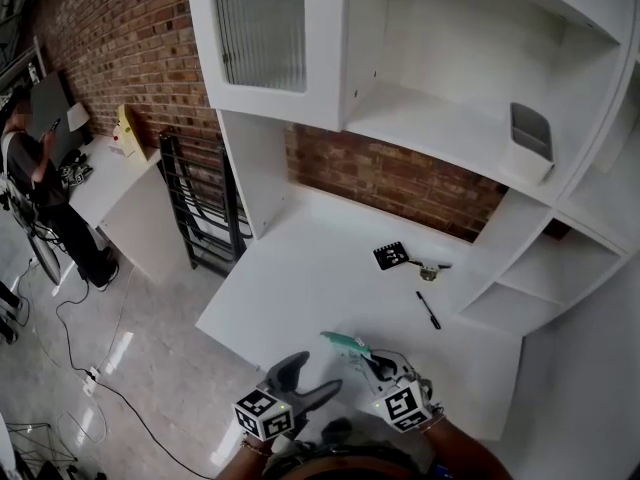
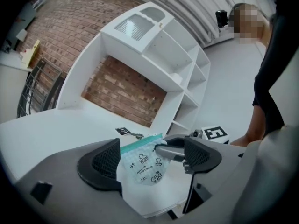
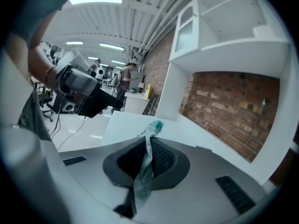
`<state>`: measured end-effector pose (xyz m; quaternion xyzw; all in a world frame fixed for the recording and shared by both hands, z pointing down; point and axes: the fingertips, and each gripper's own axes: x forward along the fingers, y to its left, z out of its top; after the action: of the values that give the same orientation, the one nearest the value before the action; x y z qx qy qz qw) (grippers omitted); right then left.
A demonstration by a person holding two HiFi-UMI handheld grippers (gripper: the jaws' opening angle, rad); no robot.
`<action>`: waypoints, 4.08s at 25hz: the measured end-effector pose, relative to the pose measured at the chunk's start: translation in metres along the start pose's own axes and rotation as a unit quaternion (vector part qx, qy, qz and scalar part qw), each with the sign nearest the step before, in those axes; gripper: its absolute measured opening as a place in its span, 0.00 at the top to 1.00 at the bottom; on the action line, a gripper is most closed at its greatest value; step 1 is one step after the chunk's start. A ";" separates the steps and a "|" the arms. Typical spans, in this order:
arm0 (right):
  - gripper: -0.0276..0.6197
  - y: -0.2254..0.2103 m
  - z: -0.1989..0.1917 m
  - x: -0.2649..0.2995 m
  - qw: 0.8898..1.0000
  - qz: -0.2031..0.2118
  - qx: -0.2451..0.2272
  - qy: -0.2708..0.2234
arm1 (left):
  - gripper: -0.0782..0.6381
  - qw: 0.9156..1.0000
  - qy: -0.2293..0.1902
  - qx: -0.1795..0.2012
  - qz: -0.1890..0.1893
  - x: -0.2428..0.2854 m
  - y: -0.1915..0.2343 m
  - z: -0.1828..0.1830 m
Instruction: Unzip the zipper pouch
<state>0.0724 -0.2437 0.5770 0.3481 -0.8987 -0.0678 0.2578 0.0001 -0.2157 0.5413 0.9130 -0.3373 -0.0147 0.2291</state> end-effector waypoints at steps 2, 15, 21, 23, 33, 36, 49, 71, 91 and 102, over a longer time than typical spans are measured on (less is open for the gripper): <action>0.94 0.004 0.001 -0.007 0.999 -0.005 -0.040 -0.001 | 0.34 1.000 -0.001 -0.009 -0.009 0.003 -0.005 0.002; 0.94 0.045 0.006 -0.045 0.973 -0.020 -0.228 0.016 | 0.52 0.996 0.061 0.005 -0.072 0.018 -0.043 -0.018; 0.94 0.061 0.011 -0.053 0.951 -0.022 -0.307 0.014 | 0.55 0.993 0.081 -0.010 -0.087 0.017 -0.049 -0.023; 0.94 0.067 0.010 -0.054 0.941 -0.019 -0.337 0.014 | 0.57 0.991 0.087 -0.013 -0.096 0.015 -0.052 -0.025; 0.94 0.071 0.005 -0.049 0.932 -0.013 -0.362 0.025 | 0.66 0.990 0.102 0.013 -0.097 0.015 -0.059 -0.028; 0.94 0.068 0.007 -0.048 0.926 -0.015 -0.375 0.028 | 0.66 0.990 0.103 0.014 -0.096 0.018 -0.058 -0.025; 0.94 0.067 0.001 -0.039 0.896 -0.011 -0.443 0.038 | 0.68 0.990 0.111 -0.008 -0.090 0.022 -0.049 -0.016; 0.94 0.059 -0.008 -0.035 0.910 -0.014 -0.412 0.048 | 0.88 0.985 0.133 -0.072 -0.086 0.036 -0.038 -0.023; 0.85 0.048 0.013 -0.034 0.990 0.078 -0.113 0.018 | 0.88 0.983 0.119 -0.074 -0.120 0.036 -0.053 -0.005; 0.79 0.051 0.018 -0.038 0.994 0.093 -0.052 0.008 | 0.88 0.983 0.125 -0.047 -0.126 0.033 -0.058 -0.007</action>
<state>0.0567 -0.1814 0.5609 0.2499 -0.9204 -0.0879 0.2877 0.0625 -0.1946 0.5267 0.9310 -0.1870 0.0546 0.3088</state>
